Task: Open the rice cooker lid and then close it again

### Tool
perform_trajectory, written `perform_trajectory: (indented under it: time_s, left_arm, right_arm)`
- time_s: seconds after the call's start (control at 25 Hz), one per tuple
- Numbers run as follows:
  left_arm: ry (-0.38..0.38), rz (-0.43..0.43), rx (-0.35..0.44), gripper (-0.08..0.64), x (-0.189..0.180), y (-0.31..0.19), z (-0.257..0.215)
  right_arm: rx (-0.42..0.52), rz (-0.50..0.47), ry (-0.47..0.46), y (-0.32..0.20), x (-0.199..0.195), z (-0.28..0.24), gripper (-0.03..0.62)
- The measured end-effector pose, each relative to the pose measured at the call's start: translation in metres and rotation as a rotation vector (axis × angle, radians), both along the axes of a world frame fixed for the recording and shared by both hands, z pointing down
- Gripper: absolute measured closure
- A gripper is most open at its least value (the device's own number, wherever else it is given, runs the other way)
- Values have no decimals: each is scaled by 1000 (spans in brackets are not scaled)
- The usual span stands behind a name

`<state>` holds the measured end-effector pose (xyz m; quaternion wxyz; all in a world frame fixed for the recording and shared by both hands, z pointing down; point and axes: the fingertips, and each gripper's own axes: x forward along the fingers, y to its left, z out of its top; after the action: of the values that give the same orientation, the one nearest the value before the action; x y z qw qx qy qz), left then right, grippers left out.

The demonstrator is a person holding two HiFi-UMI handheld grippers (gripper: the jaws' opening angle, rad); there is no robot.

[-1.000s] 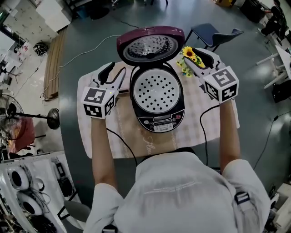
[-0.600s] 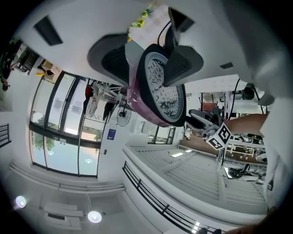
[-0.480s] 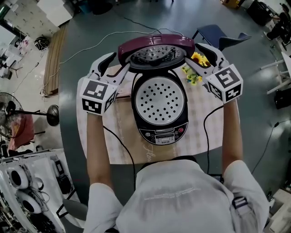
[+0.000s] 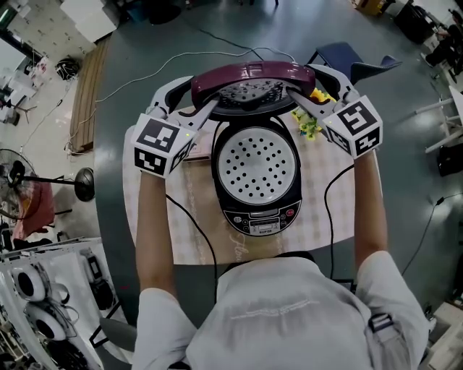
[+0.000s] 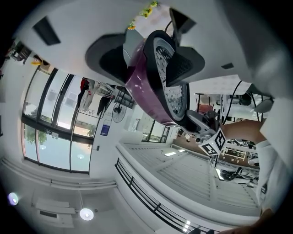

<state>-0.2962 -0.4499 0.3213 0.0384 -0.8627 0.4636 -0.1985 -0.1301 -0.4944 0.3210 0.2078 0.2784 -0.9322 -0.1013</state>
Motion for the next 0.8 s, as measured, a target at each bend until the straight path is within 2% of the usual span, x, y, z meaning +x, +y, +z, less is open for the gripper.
perform_trajectory:
  time_s: [0.52,0.8]
  left_arm:
    - [39,2,-4,313,6,21,2]
    - [0,0,-6,313,14,44,10]
  right_arm:
    - [8,-16,15,22,6,4,313]
    - [8,-49,11,50,12,11,305]
